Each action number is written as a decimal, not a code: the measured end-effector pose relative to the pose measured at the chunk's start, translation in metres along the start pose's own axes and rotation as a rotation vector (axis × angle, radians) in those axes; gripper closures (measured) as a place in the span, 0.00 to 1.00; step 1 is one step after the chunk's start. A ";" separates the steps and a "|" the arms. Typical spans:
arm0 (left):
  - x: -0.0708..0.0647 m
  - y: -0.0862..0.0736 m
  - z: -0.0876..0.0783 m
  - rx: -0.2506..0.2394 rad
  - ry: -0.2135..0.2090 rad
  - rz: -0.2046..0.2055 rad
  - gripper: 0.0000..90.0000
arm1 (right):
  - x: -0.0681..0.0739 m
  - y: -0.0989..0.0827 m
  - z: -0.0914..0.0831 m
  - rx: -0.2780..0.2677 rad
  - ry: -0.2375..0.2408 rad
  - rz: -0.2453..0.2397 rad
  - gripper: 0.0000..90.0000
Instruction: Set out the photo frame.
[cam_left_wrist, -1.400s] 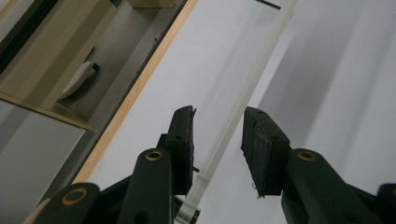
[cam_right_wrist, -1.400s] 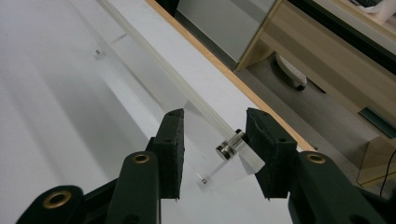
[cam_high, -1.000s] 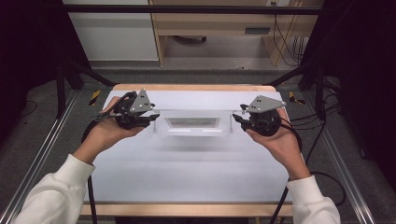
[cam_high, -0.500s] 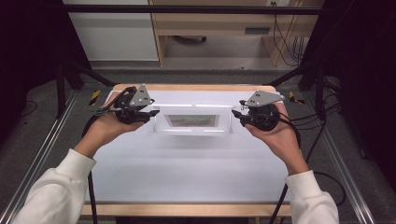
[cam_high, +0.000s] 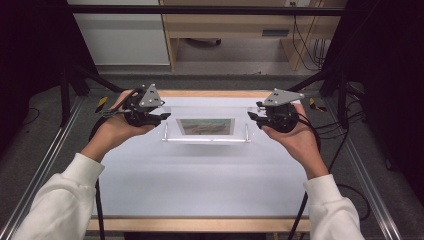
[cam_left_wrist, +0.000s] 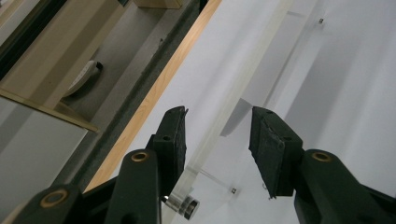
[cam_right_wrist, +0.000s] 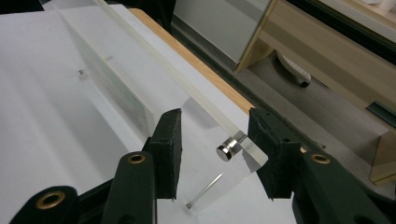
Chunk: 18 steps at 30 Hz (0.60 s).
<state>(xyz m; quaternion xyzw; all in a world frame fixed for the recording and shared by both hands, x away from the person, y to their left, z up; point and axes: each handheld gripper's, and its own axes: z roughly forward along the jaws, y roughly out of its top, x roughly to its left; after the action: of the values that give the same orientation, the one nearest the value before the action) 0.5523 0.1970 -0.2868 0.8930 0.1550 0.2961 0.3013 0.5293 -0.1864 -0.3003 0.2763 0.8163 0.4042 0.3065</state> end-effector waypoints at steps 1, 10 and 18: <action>0.001 0.000 0.001 -0.004 -0.001 -0.005 0.62 | -0.001 0.000 0.001 -0.001 0.001 0.001 0.62; 0.008 0.003 -0.011 -0.108 0.045 -0.092 0.44 | -0.007 0.003 0.006 -0.001 -0.001 0.008 0.62; 0.008 -0.003 -0.028 -0.220 0.088 -0.225 0.29 | -0.012 0.006 0.010 0.000 -0.004 0.017 0.61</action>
<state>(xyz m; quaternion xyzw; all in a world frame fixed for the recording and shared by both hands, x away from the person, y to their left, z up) 0.5403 0.2153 -0.2669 0.8179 0.2337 0.3145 0.4214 0.5454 -0.1867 -0.2973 0.2839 0.8133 0.4062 0.3049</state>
